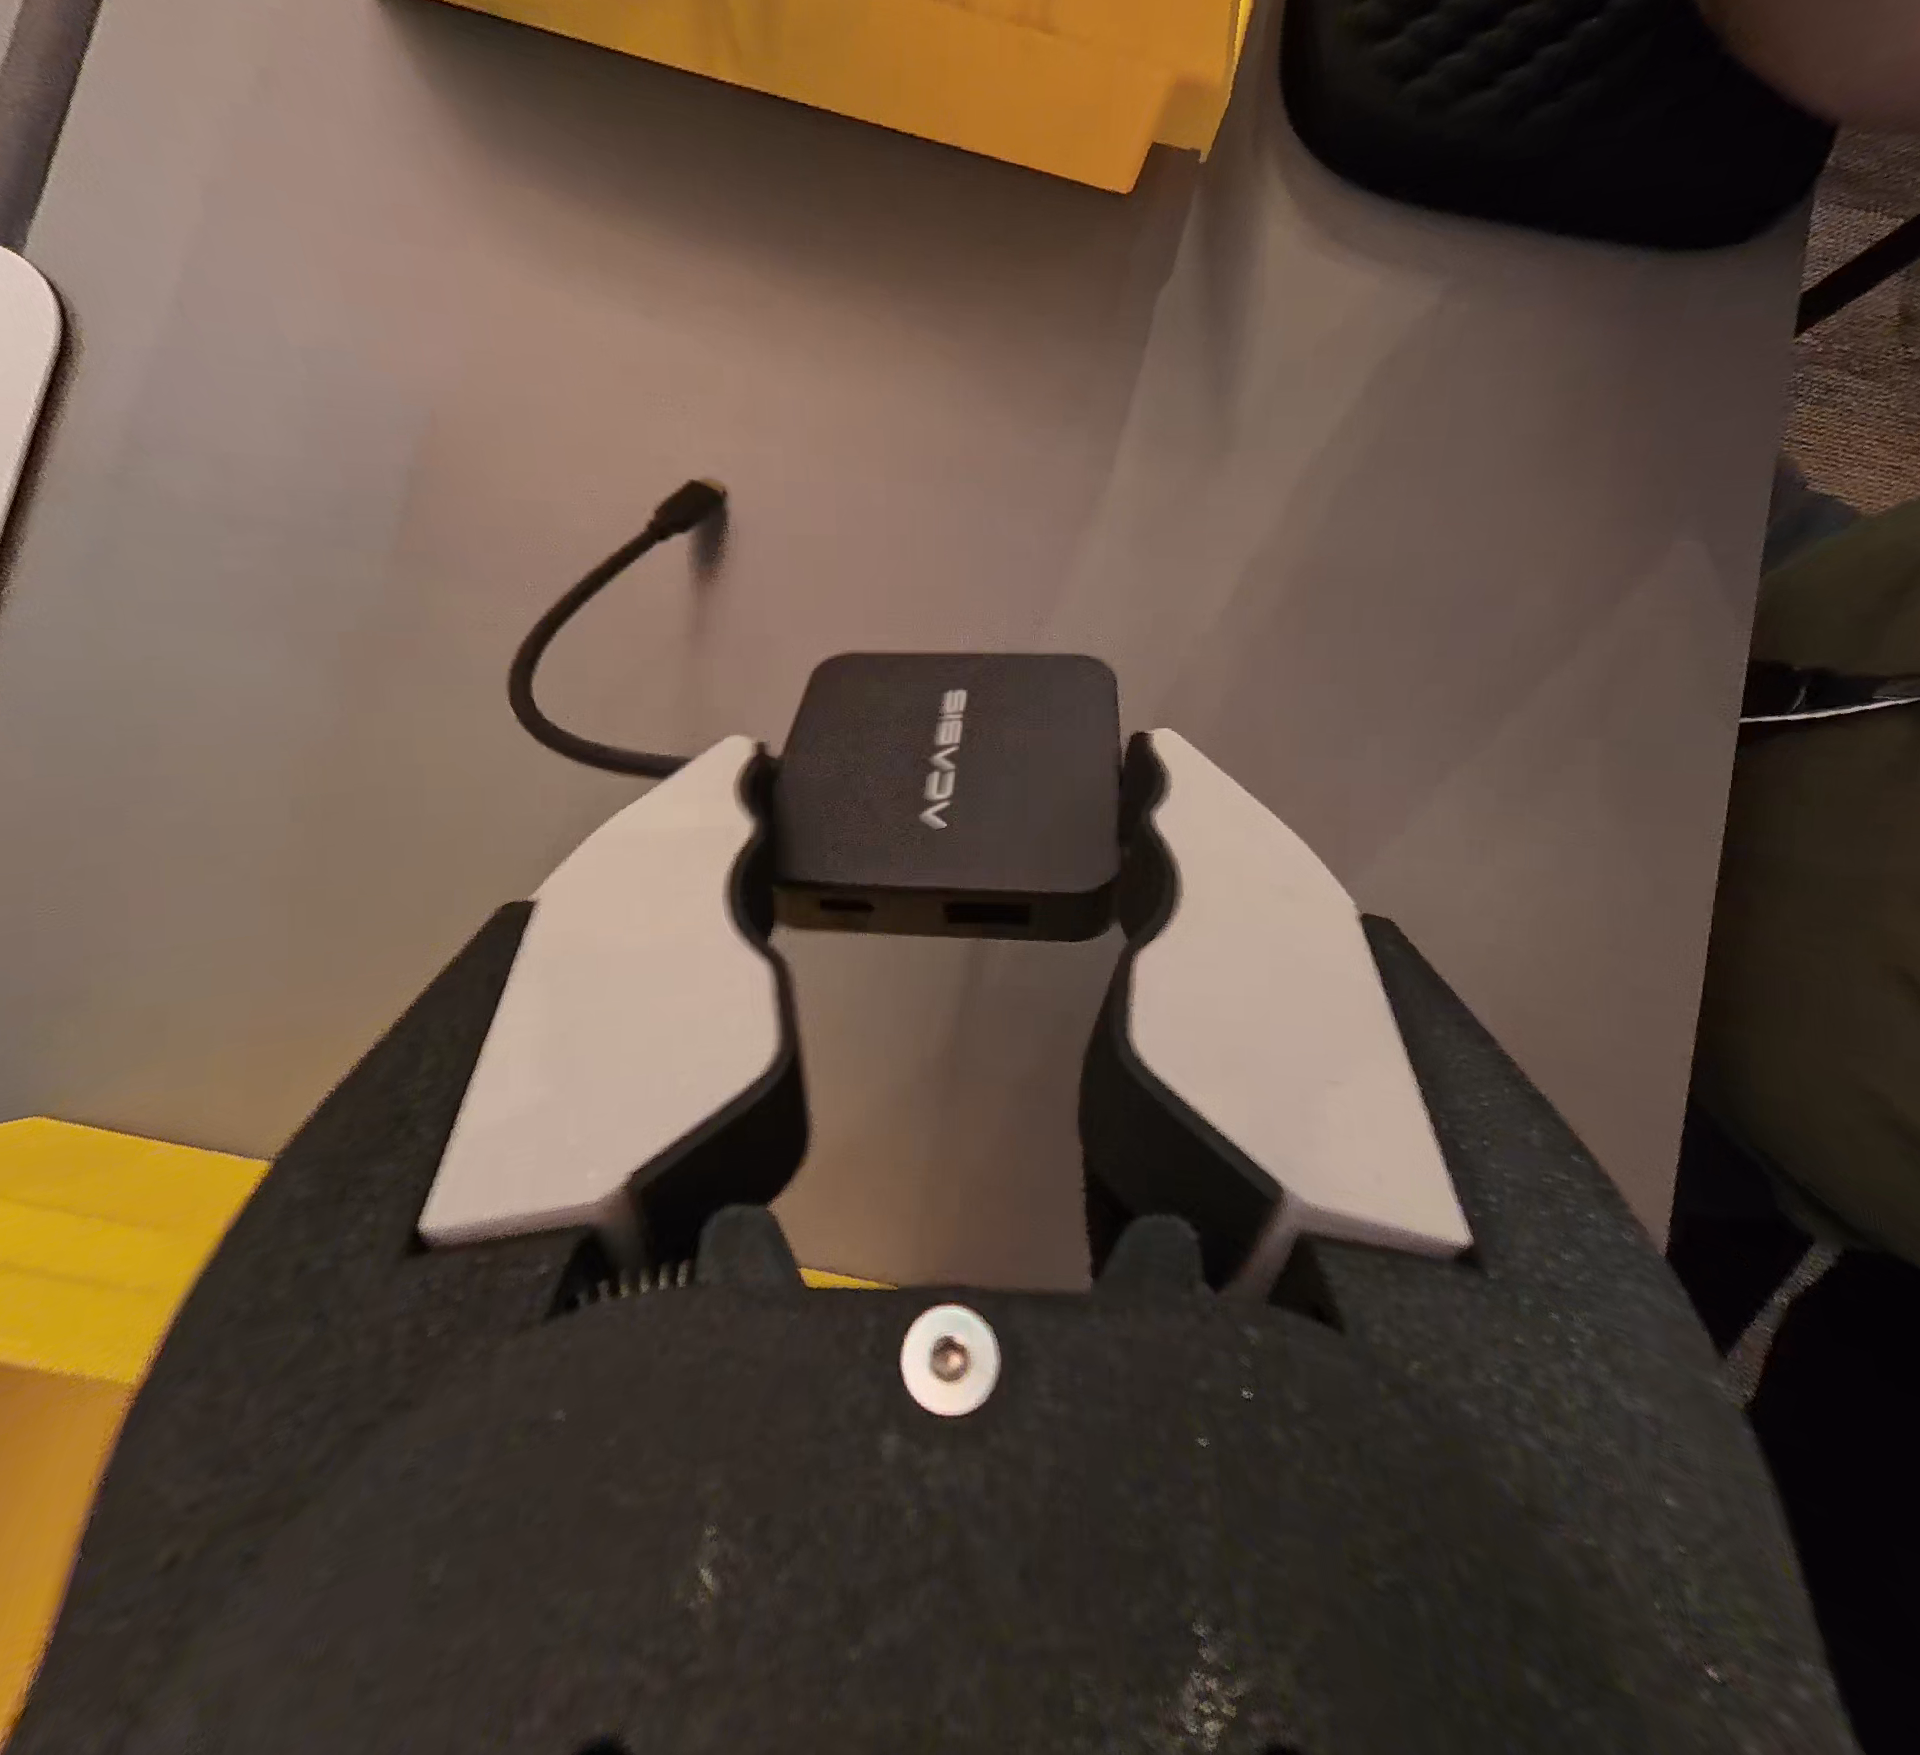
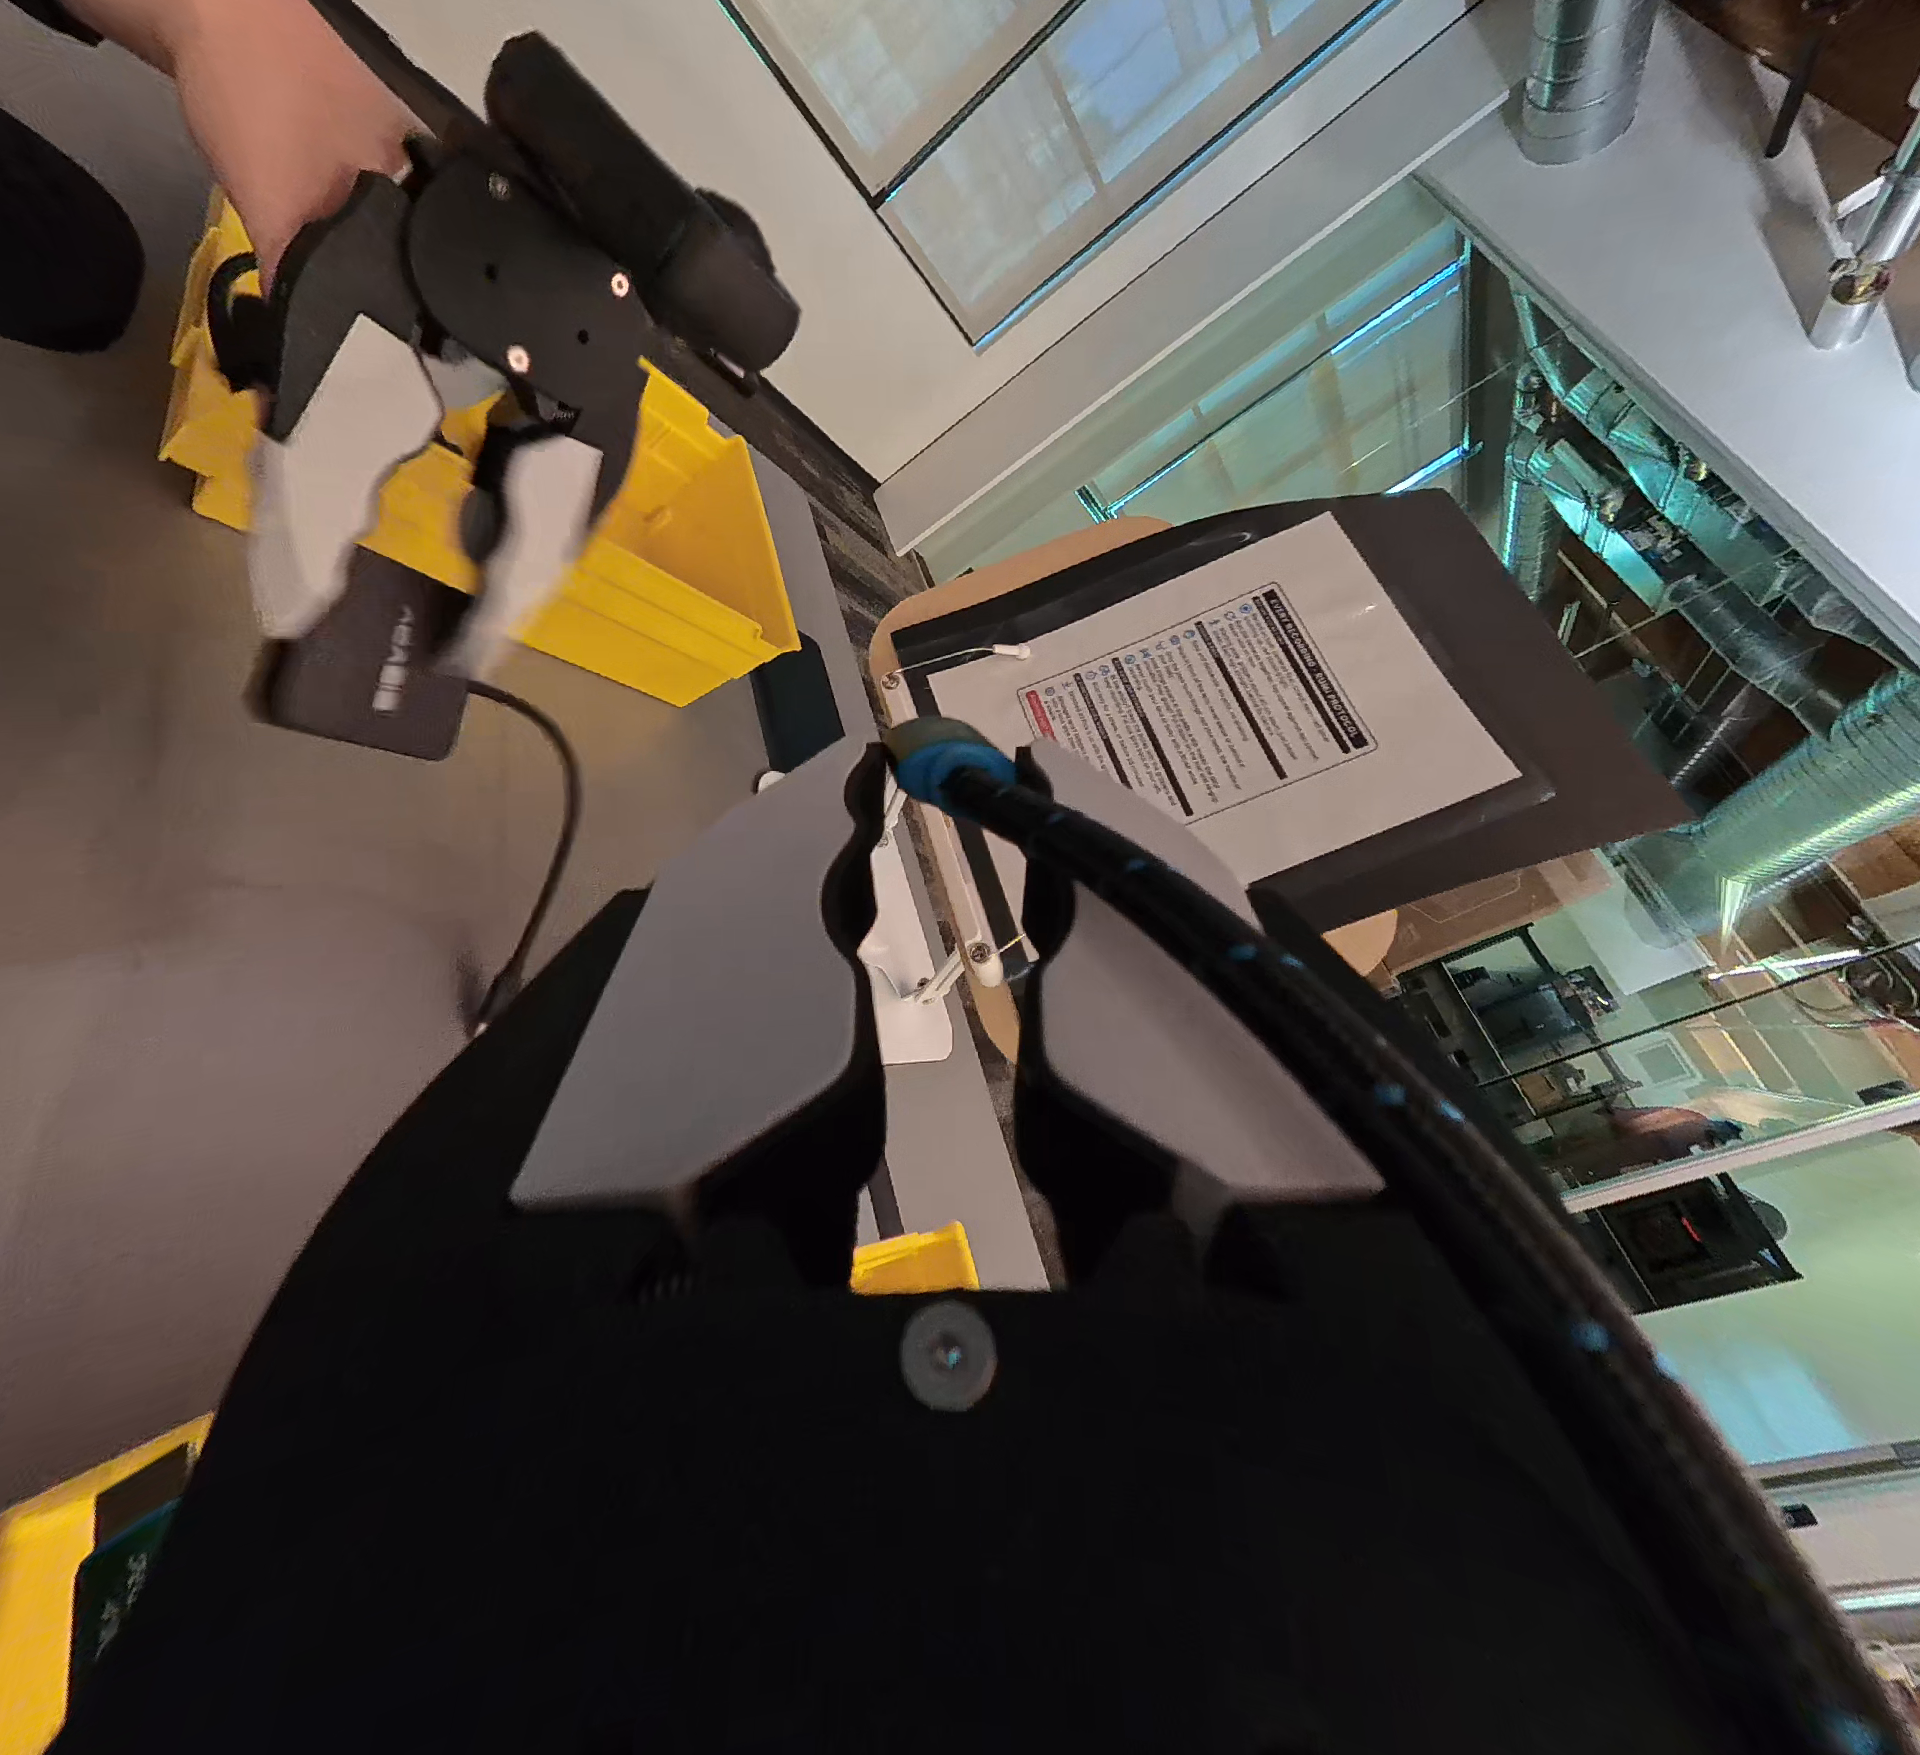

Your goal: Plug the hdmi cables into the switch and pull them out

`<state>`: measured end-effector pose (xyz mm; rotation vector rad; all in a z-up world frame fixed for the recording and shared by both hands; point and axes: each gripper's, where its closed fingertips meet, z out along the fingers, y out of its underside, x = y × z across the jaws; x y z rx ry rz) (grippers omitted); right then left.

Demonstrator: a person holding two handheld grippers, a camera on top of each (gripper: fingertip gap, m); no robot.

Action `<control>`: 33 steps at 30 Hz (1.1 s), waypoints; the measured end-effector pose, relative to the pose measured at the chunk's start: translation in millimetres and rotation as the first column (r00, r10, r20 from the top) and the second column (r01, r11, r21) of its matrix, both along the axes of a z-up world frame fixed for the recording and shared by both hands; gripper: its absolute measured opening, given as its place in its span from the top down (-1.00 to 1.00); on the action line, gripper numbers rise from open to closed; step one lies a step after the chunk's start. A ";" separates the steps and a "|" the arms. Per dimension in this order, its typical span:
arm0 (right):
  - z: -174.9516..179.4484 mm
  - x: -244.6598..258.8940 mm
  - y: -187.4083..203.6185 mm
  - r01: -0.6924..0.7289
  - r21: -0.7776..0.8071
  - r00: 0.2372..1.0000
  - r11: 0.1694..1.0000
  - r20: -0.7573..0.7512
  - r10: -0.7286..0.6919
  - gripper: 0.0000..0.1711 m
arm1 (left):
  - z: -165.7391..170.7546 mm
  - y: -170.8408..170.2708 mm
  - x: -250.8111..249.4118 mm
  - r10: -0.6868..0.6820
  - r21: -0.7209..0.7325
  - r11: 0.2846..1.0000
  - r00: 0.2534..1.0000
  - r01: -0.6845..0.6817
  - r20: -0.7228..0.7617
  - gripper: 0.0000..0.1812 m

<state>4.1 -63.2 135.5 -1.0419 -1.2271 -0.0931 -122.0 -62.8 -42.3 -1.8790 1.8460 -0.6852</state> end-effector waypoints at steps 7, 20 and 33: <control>-3.9 0.9 3.0 0.012 -0.007 1.000 1.000 0.015 -0.012 0.72 | 4.7 9.9 -3.3 0.054 -0.022 0.998 0.998 -0.053 0.032 1.00; 2.8 4.4 -1.6 0.006 0.007 1.000 1.000 -0.004 -0.006 0.72 | -88.8 35.9 -60.3 0.672 0.326 0.727 0.723 -0.604 -0.159 0.55; 3.7 5.4 -6.0 -0.001 0.000 1.000 1.000 0.003 0.001 0.72 | -105.4 43.3 -54.0 0.743 0.316 0.652 0.664 -0.689 -0.085 0.48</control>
